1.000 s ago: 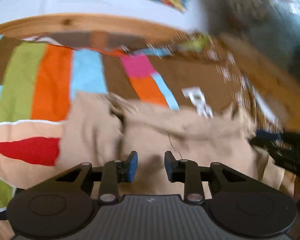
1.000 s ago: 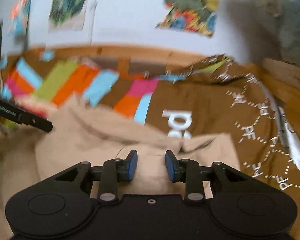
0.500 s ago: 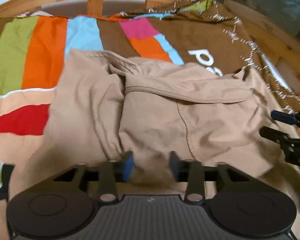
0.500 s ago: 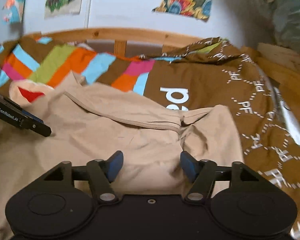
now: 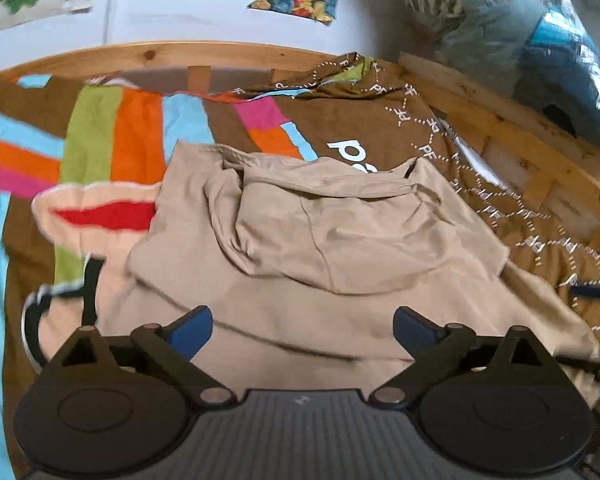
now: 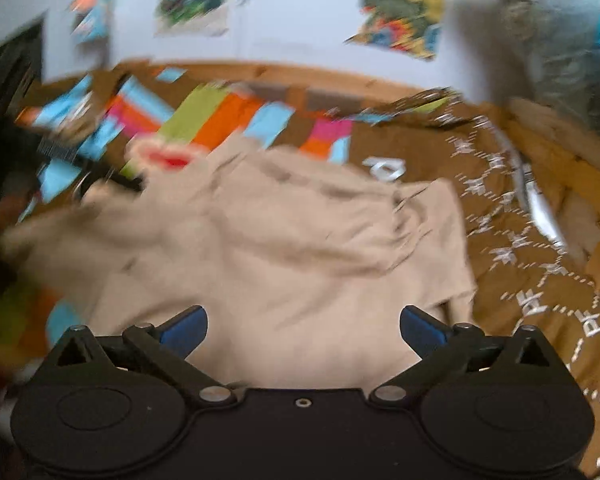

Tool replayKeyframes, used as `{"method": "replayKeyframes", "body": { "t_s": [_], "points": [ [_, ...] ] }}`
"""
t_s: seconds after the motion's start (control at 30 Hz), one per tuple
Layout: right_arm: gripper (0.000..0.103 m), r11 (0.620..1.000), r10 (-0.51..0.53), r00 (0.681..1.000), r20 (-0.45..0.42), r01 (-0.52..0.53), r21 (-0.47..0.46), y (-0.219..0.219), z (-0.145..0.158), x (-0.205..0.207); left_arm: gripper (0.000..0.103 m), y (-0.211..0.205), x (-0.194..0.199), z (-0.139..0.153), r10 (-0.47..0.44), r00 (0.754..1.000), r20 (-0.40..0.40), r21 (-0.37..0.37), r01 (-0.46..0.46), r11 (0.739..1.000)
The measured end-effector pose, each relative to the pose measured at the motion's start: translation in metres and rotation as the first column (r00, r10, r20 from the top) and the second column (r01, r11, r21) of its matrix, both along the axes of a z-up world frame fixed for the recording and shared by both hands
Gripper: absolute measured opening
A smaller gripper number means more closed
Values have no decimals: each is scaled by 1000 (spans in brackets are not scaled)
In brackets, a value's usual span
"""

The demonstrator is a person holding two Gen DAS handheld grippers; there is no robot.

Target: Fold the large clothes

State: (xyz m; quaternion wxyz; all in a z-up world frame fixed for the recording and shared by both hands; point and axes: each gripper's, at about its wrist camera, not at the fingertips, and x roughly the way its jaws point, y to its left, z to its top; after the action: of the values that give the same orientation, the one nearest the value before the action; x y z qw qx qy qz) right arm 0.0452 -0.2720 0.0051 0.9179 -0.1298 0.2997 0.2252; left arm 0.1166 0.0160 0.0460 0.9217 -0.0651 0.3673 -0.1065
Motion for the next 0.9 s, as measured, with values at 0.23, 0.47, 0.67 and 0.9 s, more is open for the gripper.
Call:
{"method": "replayKeyframes", "body": {
  "t_s": [0.23,0.47,0.67,0.9],
  "points": [
    [102,953,193,972,-132,-218,-209,52,-34,-37,102,-12,-20,-6,7,999,-32,-33,-8,999],
    [102,866,233,969,-85,-247,-434,77,-62,-53,102,-21,-29,-17,-8,999,-35,7,8,1000],
    [102,934,146,988,50,-121,-337,57,-47,-41,102,-17,-36,-9,-142,990,-11,-102,140,985],
    [102,999,-34,986,162,38,-22,17,-12,-25,102,-19,-53,20,-335,935,112,-76,344,936]
  ]
}}
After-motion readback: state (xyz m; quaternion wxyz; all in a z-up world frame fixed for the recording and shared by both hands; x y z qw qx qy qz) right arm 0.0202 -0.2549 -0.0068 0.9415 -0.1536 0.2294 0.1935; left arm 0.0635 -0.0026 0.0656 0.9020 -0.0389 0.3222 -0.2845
